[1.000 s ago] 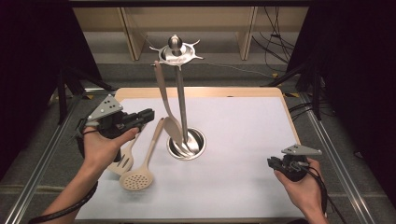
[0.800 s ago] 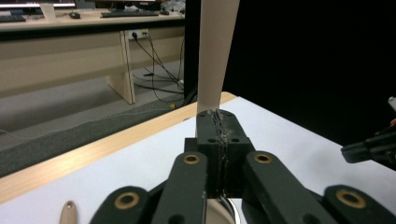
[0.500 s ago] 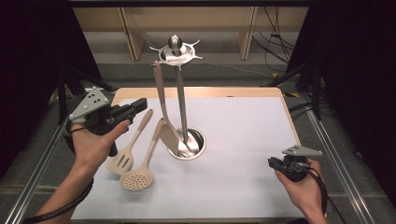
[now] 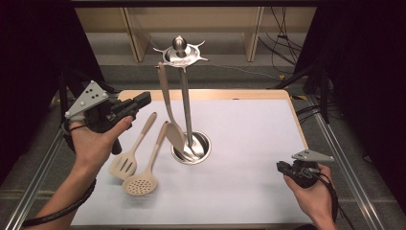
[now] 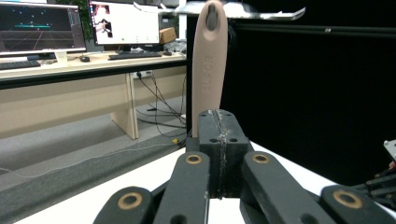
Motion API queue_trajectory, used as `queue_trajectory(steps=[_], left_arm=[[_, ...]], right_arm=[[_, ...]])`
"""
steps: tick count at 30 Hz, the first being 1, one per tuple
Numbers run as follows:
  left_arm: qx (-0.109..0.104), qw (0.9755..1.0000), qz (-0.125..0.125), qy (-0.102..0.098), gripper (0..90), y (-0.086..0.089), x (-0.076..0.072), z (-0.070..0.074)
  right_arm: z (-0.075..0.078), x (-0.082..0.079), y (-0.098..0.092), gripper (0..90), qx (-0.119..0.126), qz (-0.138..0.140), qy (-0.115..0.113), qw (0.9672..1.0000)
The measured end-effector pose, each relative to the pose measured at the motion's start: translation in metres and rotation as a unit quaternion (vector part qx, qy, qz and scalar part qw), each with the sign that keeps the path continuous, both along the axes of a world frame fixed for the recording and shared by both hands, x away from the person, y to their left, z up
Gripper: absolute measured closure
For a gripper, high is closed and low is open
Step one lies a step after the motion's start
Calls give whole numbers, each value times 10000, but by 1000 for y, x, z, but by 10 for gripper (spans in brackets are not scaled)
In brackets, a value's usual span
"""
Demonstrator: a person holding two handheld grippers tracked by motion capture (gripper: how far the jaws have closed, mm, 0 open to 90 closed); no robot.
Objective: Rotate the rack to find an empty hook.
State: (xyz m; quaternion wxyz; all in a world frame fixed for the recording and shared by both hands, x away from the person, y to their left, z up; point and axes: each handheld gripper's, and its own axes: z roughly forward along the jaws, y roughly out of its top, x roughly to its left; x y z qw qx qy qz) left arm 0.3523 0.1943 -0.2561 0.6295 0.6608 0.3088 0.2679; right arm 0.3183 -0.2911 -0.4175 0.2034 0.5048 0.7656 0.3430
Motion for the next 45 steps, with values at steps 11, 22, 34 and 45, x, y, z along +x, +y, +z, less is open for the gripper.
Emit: queue_trajectory(steps=[11, 22, 34, 45], left_arm=[[-115, 9996, -191, -187, 893, -20, 1, 21], [-258, 9993, -40, -278, 893, -33, 16, 33], [-307, 9989, 54, -344, 894, -28, 21, 41], [-197, 9992, 231, -274, 895, -21, 35, 44]], right_arm=[[-3, 9, 1, 831, -107, 131, -115, 9998], [-2, 8, 4, 831, -69, 131, -92, 9998], [0, 8, 3, 831, -33, 65, -91, 9999], [-1, 7, 5, 831, 38, -17, 63, 10000]])
